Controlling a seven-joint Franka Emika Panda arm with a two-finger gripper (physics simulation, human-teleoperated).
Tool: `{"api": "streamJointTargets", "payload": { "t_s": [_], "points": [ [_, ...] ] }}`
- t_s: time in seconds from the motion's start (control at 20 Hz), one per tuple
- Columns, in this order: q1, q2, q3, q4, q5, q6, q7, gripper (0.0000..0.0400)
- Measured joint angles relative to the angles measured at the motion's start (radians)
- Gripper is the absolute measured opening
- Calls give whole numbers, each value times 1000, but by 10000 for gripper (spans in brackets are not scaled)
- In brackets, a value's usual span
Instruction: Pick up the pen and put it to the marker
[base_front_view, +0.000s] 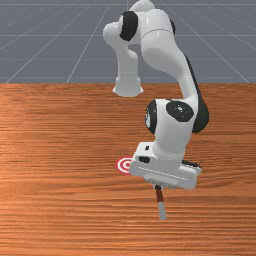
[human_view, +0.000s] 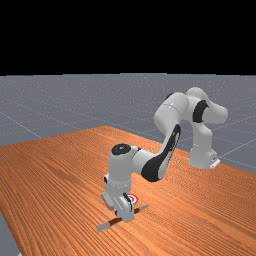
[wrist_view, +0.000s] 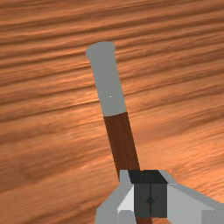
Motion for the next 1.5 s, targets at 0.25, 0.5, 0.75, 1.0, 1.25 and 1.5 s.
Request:
{"api": "streamJointTargets", "payload": {
  "t_s": [0.25, 0.5, 0.75, 1.0, 1.25, 1.5],
  "points": [
    [-5, 14, -7, 9, 9, 20, 28, 31],
    [-7, 19, -6, 5, 10, 52, 25, 369],
    [-6, 10, -5, -4, 10, 43, 22, 397],
    [2, -34, -6, -68, 8, 46, 18, 243],
    [-7, -89, 22, -209, -1, 228, -95, 177],
    [-85, -157, 111, -341, 56, 403, -237, 382]
  ]
}}
